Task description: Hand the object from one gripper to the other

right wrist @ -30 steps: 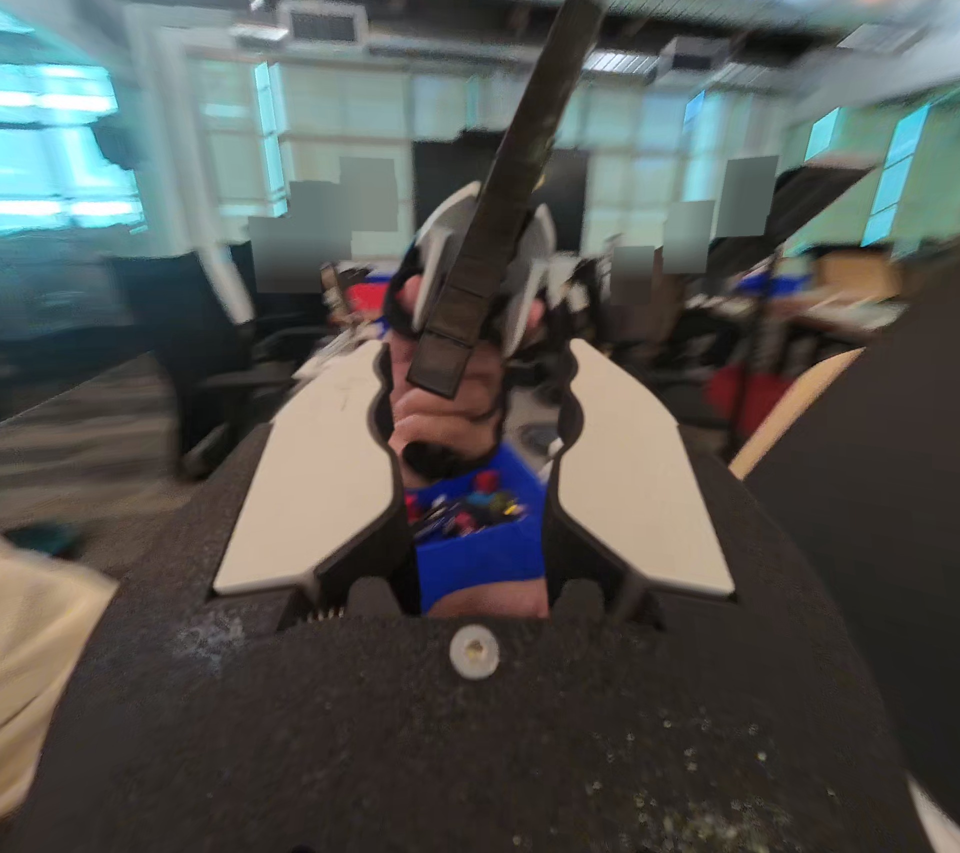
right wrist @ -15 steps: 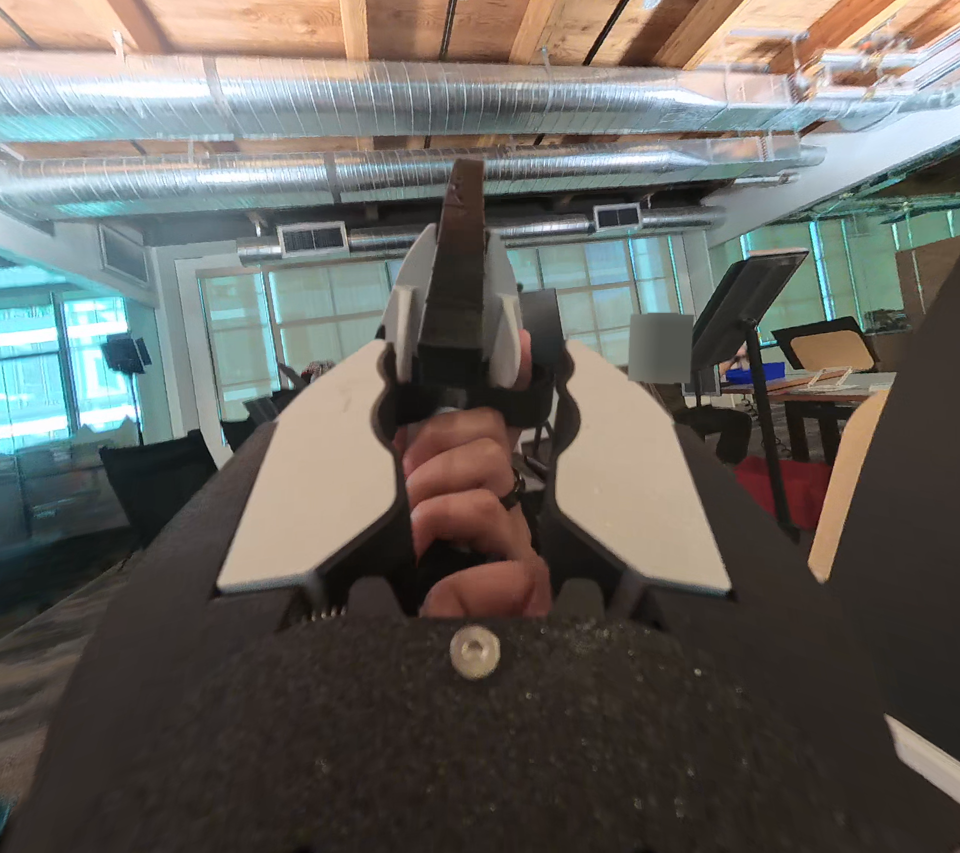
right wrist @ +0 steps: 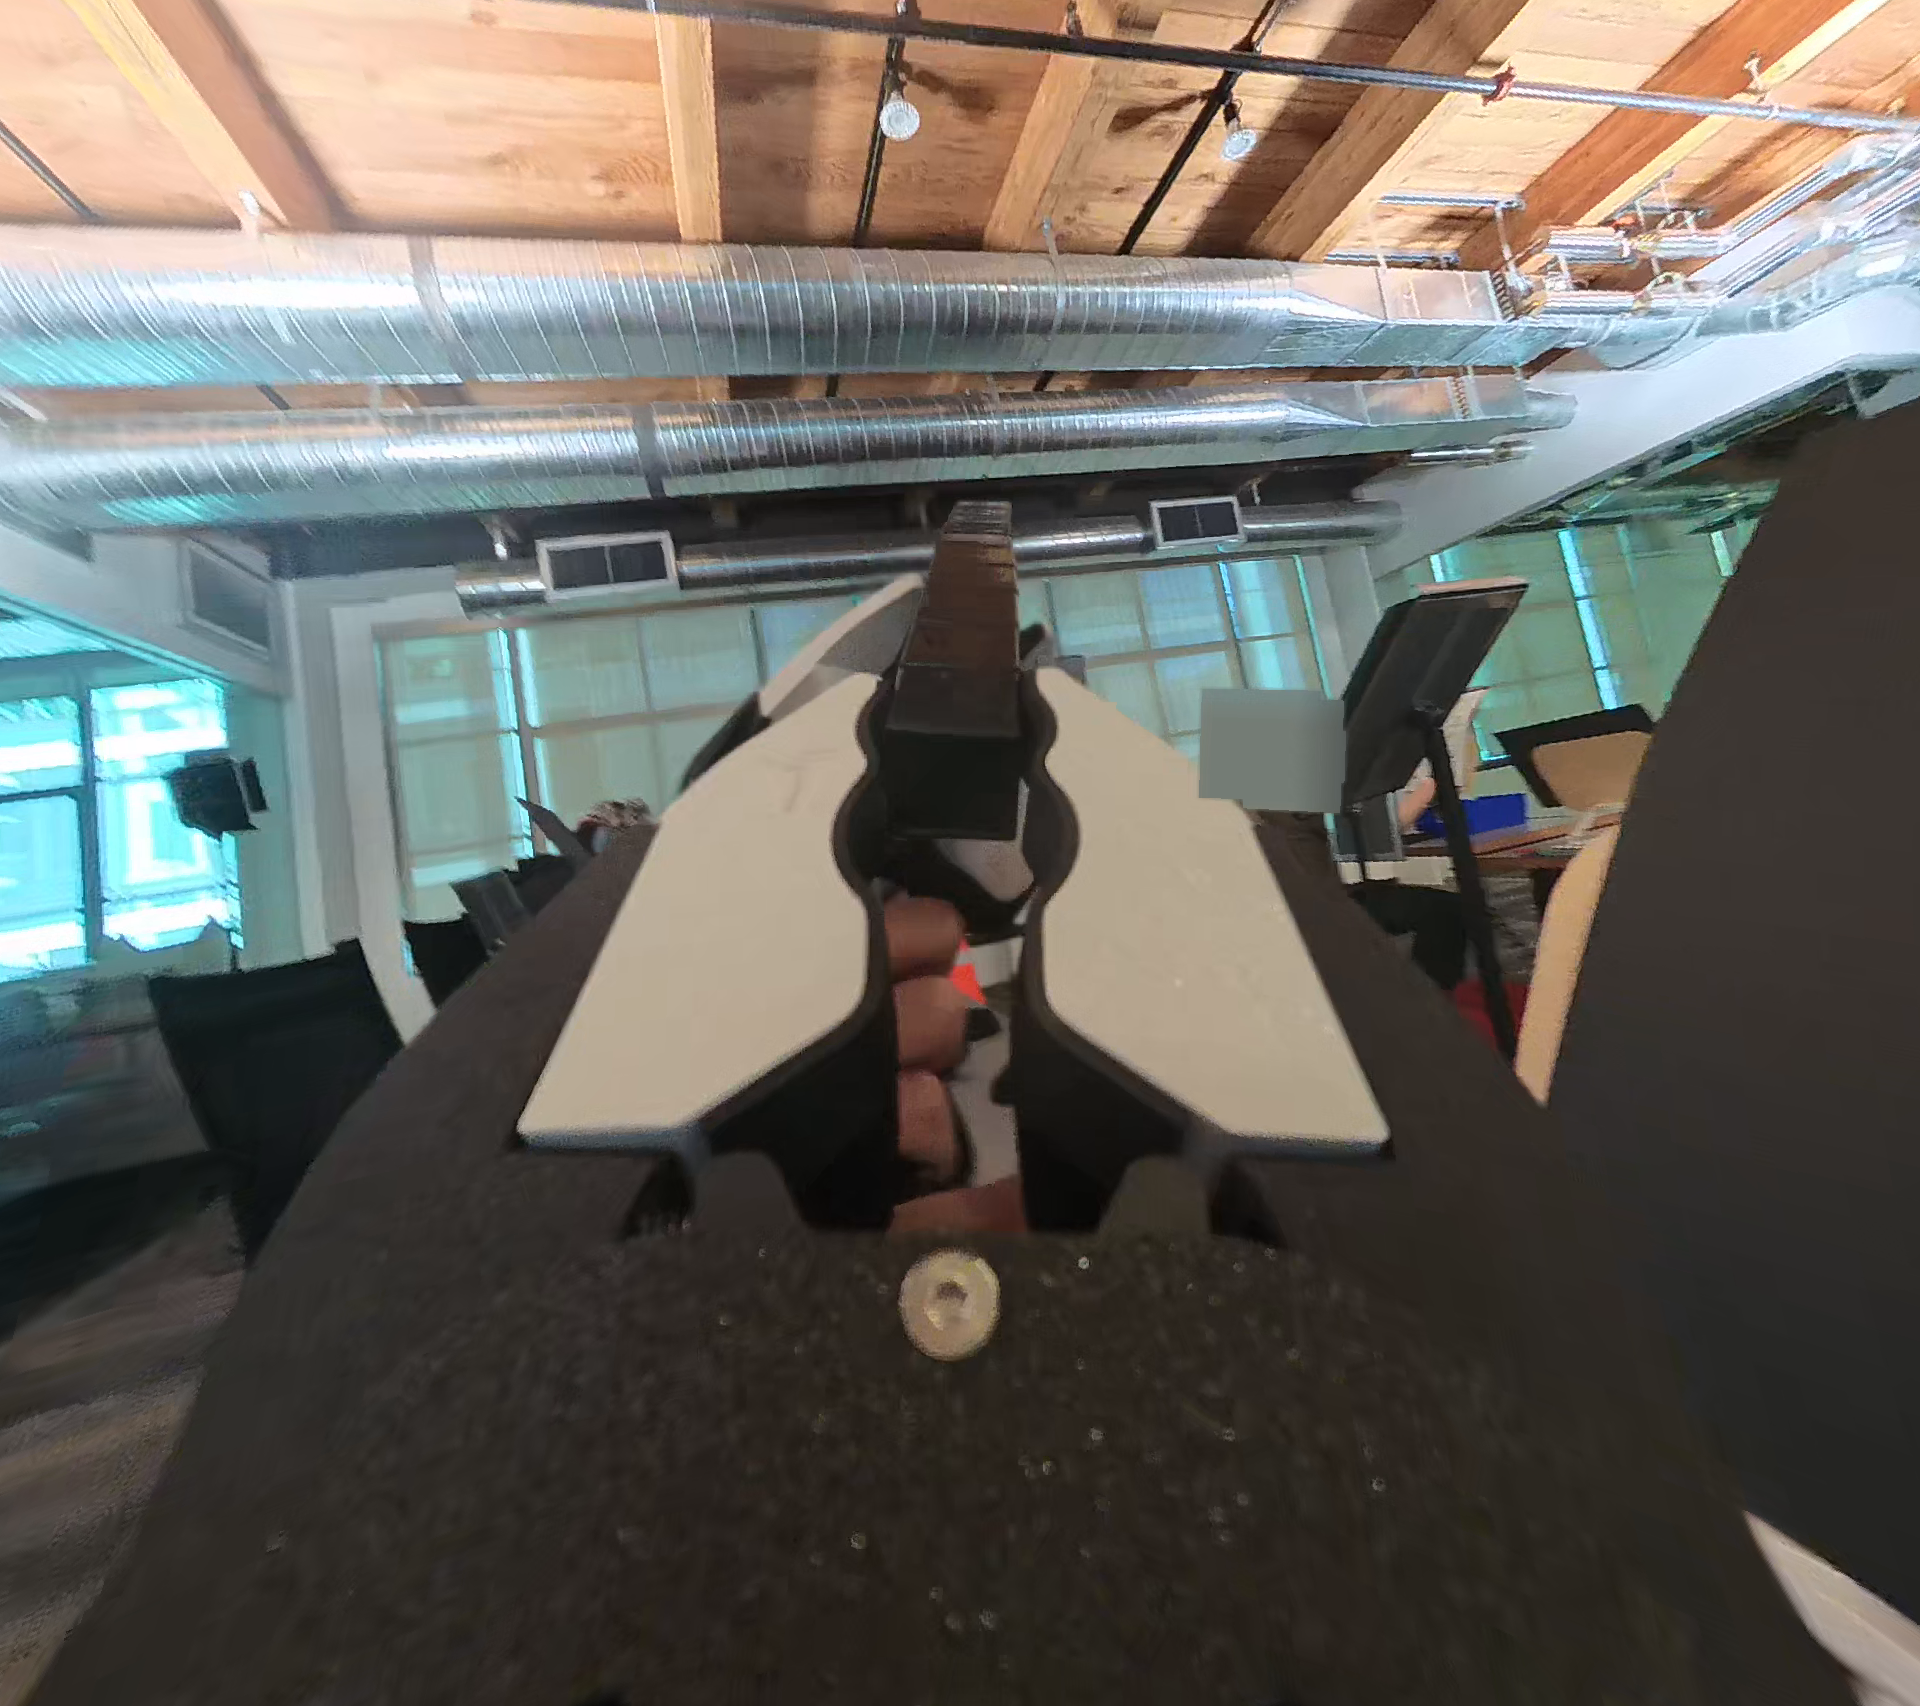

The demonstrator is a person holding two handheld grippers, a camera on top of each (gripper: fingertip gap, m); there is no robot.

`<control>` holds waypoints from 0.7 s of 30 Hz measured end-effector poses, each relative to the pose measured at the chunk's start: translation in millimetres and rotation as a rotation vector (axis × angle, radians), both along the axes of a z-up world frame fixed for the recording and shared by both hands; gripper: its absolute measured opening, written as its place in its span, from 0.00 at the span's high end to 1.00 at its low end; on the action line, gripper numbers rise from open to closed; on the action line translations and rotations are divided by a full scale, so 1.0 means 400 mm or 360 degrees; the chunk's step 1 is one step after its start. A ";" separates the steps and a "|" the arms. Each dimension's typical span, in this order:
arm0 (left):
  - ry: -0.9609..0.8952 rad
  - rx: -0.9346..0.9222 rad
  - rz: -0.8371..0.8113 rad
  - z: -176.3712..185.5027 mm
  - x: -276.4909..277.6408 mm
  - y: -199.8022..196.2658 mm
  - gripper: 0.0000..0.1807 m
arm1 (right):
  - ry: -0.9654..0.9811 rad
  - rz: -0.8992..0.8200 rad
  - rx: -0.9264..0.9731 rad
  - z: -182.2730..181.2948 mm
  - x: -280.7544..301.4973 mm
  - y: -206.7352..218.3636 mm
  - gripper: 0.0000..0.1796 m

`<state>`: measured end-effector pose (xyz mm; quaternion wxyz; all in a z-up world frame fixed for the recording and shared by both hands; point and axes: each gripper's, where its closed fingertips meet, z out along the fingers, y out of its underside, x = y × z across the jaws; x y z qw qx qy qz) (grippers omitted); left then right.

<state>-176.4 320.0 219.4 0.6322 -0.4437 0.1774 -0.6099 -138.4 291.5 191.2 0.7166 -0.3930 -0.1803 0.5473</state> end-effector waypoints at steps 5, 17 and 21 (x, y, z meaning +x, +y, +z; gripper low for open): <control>0.0633 0.0097 0.0557 -0.047 -0.105 0.025 0.70 | -0.0026 0.0093 -0.0089 -0.001 0.015 0.012 0.88; 0.1039 0.0222 -0.0020 -0.061 -0.216 -0.048 0.65 | 0.0499 0.1249 -0.0693 -0.038 -0.016 0.030 0.88; 0.0719 0.0297 -0.0150 -0.052 -0.179 -0.063 0.66 | 0.0752 0.1565 -0.0826 -0.052 -0.060 0.019 0.88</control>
